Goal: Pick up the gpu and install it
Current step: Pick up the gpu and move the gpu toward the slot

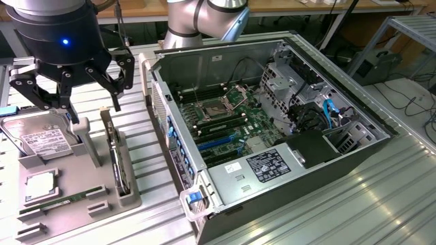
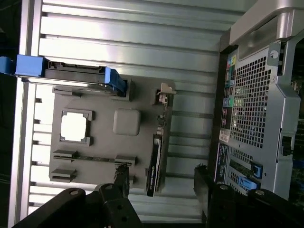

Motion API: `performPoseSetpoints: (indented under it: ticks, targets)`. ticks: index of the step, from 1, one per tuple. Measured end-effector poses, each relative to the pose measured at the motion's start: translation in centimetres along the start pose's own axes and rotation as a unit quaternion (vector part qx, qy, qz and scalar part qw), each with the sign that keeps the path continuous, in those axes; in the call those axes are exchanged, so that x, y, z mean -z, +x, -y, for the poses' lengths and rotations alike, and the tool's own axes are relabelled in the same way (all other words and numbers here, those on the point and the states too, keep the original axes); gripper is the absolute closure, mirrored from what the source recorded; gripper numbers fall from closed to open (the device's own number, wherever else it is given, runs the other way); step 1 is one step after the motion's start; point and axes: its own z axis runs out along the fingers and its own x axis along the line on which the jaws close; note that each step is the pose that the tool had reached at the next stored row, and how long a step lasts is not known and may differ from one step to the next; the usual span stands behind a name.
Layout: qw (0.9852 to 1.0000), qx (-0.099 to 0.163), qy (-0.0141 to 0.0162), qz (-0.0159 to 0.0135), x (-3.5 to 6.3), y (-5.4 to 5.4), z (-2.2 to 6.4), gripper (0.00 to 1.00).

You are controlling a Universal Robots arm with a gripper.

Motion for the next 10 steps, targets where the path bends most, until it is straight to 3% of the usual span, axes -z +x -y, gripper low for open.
performPoseSetpoints:
  ticks: [10]
  targets:
    - [0.9999,0.016,-0.0004,-0.0005,-0.5,0.05,0.03,0.34]
